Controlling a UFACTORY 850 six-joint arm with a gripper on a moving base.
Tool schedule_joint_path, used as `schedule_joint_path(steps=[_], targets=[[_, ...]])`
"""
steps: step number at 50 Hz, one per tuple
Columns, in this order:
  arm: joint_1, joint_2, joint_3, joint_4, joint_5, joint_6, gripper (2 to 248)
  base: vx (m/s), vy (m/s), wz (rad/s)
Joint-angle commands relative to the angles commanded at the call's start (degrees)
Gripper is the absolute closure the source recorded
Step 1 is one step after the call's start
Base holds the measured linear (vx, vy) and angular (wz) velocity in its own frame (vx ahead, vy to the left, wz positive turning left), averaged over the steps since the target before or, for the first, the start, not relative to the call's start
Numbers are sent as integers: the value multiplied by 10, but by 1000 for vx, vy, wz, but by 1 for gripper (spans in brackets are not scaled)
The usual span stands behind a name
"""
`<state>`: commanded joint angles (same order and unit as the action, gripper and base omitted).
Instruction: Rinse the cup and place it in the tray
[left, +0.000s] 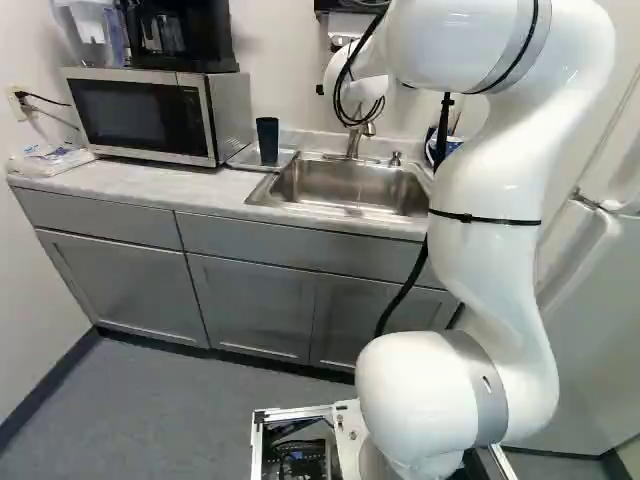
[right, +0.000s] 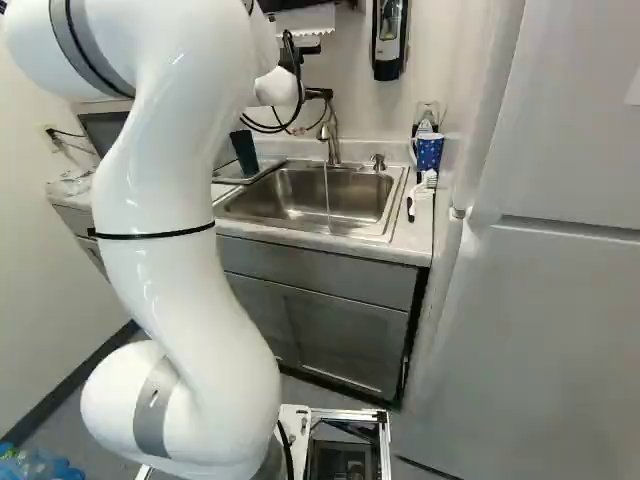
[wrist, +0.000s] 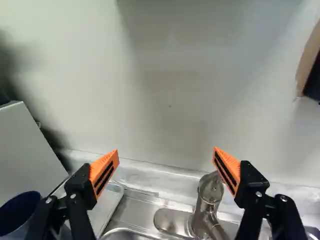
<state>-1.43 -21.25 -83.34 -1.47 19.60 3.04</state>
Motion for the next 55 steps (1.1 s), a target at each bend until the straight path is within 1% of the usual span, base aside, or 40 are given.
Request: schedule_joint_path(steps=[40,55], targets=[[0,25,29,0,-52,0,3,0,0,0],[0,25,29,0,-53,0,3,0,0,0]])
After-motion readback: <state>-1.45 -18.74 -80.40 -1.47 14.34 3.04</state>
